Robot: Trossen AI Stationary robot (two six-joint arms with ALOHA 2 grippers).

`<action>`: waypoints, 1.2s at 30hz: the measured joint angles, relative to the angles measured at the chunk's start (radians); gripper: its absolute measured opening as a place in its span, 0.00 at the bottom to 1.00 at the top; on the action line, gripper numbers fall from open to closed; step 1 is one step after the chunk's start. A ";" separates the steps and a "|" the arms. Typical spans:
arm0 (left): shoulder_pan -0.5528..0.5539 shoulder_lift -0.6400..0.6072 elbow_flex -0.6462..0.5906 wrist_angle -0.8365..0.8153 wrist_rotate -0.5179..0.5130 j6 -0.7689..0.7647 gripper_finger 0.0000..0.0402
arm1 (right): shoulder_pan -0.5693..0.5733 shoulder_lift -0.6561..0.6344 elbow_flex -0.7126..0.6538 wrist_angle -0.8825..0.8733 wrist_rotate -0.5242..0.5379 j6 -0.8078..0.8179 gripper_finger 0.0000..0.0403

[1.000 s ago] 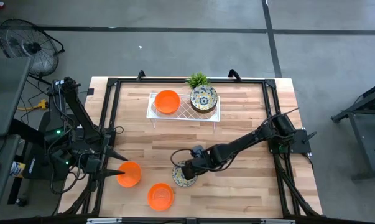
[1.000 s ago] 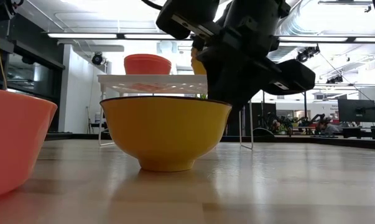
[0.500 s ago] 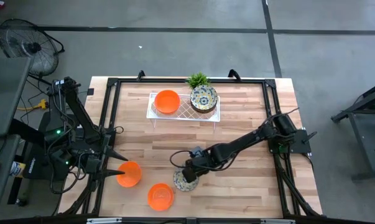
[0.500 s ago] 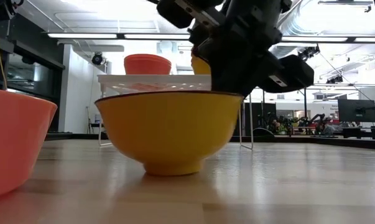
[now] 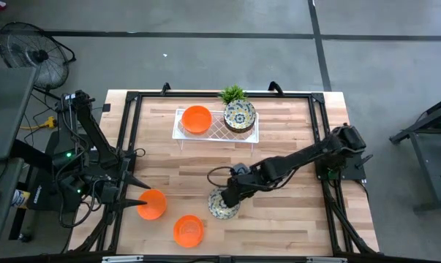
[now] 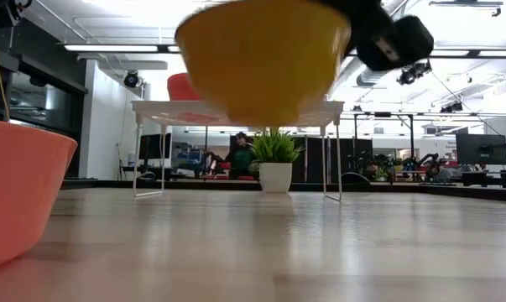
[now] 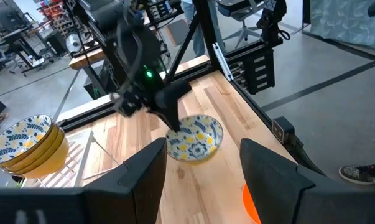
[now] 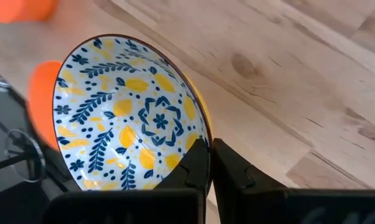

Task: Pick & Place Mini bowls
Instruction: Stack the yellow bowl on the yellow bowl on the shelf

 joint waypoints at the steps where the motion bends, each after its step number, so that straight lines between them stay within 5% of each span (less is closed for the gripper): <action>1: 0.000 0.000 0.000 -0.001 0.000 0.000 0.49 | -0.003 -0.015 0.000 -0.007 0.000 -0.005 0.00; 19: 0.000 0.000 0.000 -0.002 0.001 0.000 0.49 | -0.105 -0.384 0.000 -0.223 0.111 -0.079 0.00; 36: 0.001 0.000 0.000 0.004 -0.027 -0.004 0.49 | -0.477 -0.471 0.155 -0.311 0.003 -0.312 0.00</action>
